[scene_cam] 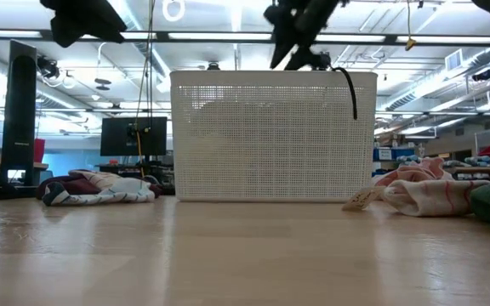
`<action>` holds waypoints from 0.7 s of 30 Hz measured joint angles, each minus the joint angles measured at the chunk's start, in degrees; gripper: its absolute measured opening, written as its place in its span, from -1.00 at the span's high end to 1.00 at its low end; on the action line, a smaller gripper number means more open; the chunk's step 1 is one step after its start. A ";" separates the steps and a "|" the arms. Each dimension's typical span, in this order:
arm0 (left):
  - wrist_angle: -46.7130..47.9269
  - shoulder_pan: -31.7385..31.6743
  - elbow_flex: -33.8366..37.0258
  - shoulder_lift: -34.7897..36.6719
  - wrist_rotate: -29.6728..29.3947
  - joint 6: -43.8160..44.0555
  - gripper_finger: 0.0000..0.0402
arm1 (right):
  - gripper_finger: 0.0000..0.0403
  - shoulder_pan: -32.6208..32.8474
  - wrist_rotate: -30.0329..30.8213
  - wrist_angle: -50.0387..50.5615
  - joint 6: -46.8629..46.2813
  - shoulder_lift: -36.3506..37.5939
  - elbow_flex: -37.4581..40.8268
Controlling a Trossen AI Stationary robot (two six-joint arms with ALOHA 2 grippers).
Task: Sort clothes
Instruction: Put the dark blue shorts into the white bin
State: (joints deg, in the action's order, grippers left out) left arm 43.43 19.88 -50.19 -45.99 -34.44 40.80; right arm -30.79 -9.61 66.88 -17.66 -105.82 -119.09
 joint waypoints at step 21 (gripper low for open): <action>5.18 -0.02 0.00 9.84 3.67 -9.47 0.40 | 0.19 24.44 22.49 23.16 -27.12 2.04 -12.98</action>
State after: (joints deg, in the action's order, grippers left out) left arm 48.61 19.86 -50.19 -36.15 -30.77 31.32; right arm -6.35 12.87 90.04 -44.79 -103.78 -132.07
